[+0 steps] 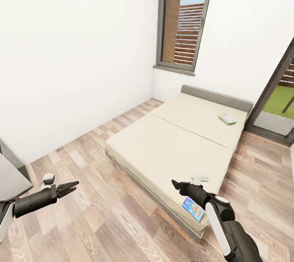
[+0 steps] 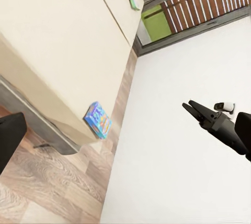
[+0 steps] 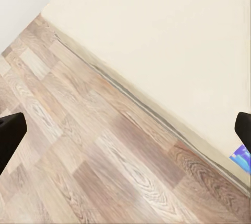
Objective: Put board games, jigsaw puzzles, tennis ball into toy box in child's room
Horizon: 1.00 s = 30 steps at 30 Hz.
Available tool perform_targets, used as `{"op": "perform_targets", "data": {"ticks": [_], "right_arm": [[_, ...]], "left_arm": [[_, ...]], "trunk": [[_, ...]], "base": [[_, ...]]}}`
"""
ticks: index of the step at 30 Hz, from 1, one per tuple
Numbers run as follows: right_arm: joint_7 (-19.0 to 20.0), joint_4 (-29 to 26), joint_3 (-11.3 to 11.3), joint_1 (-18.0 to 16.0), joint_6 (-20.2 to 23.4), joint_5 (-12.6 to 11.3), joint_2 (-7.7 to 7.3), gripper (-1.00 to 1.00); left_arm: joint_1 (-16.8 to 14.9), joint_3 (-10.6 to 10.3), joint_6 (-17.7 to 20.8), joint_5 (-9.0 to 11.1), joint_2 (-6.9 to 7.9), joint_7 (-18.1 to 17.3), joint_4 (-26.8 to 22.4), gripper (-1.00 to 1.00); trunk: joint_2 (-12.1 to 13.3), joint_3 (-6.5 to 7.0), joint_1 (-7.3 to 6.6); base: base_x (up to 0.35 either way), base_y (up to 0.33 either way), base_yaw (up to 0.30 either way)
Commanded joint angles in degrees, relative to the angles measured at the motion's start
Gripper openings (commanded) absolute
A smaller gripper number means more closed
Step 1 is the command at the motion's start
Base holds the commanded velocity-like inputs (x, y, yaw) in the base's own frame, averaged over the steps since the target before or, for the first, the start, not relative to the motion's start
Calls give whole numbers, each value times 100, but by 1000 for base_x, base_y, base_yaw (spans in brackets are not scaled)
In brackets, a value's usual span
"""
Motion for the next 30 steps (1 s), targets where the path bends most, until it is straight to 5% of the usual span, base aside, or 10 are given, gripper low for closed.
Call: {"op": "perform_targets", "data": {"ticks": [1,30], "right_arm": [[12,-5,-5,-5,30,-4,3,100],[3,3,-4,-5,11,-4,4,100]], "left_arm": [[-2,2,52,14,2,-10,-1,100],[-2,26,60,17,2,-14,-1,100]], "trunk": [[-11,-6,4],[-11,159,4]], "base": [[0,84,-247],[0,132,-247]]}}
